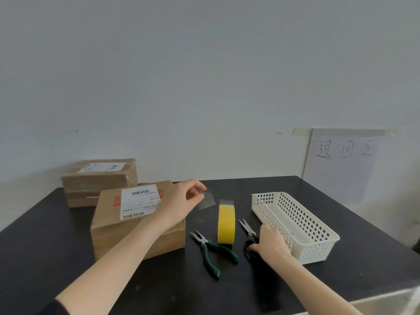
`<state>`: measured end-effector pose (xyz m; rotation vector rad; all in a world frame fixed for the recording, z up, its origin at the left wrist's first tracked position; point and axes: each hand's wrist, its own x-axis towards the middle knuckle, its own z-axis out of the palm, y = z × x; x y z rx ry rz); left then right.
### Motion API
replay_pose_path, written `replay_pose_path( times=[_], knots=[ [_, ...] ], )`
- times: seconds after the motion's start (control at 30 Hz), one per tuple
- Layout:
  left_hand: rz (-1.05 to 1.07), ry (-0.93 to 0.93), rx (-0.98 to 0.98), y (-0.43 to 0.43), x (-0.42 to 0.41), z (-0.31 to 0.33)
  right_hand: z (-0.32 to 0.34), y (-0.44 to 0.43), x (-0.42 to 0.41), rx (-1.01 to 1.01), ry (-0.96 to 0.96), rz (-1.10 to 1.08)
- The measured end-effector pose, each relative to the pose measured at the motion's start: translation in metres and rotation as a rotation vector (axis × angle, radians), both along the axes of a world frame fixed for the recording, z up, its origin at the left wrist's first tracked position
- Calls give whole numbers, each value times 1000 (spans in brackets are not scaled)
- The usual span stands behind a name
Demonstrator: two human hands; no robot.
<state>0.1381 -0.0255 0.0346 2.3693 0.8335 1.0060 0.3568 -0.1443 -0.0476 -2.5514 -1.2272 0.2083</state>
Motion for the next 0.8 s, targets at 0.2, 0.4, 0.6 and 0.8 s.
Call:
replay_pose_path(
  times=[0.2,0.4,0.6,0.8],
  knots=[
    [4,12,-4,0,-5,-2,16,6,2,149,-143,45],
    [24,1,2,7,-11,-2,75,27,-8,513,-120,148],
    [41,-4,-2,11,-20,-2,108,52,-36,513,195,418],
    [71,-27,-2,15,-36,2,109,71,-65,375,323,607]
  ],
)
